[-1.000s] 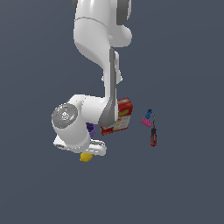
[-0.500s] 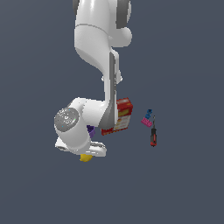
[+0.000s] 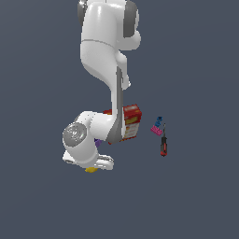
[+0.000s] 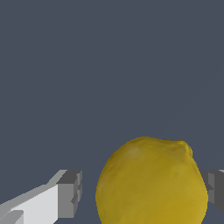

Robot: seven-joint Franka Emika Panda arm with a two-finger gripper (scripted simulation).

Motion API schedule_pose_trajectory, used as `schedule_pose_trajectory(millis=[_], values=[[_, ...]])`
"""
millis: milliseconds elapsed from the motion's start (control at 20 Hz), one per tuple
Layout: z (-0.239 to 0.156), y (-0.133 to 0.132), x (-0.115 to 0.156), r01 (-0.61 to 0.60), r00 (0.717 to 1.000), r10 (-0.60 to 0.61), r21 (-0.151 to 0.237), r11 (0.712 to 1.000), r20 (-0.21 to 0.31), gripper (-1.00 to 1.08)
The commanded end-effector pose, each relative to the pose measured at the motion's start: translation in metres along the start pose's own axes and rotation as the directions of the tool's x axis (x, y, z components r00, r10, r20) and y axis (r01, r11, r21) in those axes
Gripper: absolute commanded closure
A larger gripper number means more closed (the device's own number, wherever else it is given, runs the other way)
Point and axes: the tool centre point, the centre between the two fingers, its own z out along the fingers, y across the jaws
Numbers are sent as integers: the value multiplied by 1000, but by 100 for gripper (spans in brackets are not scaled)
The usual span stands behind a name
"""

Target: Pick up a designated object from a clutter of objects.

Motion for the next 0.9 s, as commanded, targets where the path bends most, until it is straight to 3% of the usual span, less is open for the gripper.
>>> schedule_pose_trajectory(millis=[0, 850], values=[[0, 0, 1, 0, 1000, 0, 0, 1000, -2, 108], [-8, 3, -5, 0, 1000, 0, 0, 1000, -2, 108]])
